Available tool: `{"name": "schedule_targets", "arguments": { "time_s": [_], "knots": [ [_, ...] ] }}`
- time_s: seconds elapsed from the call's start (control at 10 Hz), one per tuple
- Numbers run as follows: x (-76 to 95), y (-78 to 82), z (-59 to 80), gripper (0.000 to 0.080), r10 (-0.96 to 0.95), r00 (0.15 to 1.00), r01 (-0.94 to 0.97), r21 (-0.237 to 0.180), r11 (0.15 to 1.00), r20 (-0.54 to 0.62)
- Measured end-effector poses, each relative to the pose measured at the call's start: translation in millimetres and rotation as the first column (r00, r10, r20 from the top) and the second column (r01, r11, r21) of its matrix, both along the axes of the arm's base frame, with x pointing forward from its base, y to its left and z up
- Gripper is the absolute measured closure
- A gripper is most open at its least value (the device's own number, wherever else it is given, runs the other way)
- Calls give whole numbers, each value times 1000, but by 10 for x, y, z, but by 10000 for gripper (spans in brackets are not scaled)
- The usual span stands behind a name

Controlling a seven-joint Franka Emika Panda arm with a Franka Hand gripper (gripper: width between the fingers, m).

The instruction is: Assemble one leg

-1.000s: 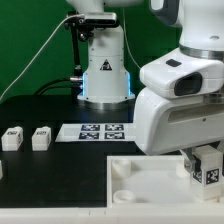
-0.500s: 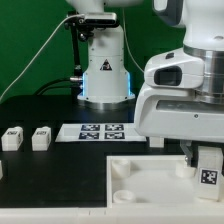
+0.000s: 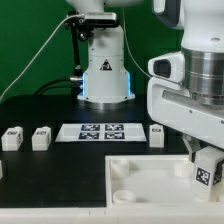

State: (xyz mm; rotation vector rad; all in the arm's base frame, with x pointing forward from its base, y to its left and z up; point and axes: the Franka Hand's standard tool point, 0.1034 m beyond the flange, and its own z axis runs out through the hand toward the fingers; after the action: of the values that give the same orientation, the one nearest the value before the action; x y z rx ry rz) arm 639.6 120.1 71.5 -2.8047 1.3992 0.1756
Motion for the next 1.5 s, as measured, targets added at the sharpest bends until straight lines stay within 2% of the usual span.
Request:
{"name": "schedule_targets", "arguments": {
  "time_s": [0.2, 0.3, 0.4, 0.5, 0.6, 0.7, 0.9, 1.0, 1.1, 1.5],
  "knots": [
    [3, 1, -2, 509, -55, 998, 55, -5, 998, 0],
    [3, 0, -2, 509, 14, 1000, -14, 1, 1000, 3],
    [2, 4, -2, 291, 17, 1000, -17, 2, 1000, 3],
    [0, 1, -3, 291, 61, 998, -61, 4, 998, 4],
    [-3, 1, -7, 173, 218, 976, -218, 17, 976, 10],
    [-7, -3, -17, 173, 371, 928, -371, 28, 928, 20],
    [-14, 44, -40, 151, 626, 779, -627, 16, 779, 36],
    [-24, 63, -45, 151, 713, 700, -714, 24, 699, 41],
    [-29, 51, -38, 150, 812, 581, -814, 38, 580, 47],
    [-26, 15, -10, 150, 968, 240, -970, 61, 236, 78]
  ]
}}
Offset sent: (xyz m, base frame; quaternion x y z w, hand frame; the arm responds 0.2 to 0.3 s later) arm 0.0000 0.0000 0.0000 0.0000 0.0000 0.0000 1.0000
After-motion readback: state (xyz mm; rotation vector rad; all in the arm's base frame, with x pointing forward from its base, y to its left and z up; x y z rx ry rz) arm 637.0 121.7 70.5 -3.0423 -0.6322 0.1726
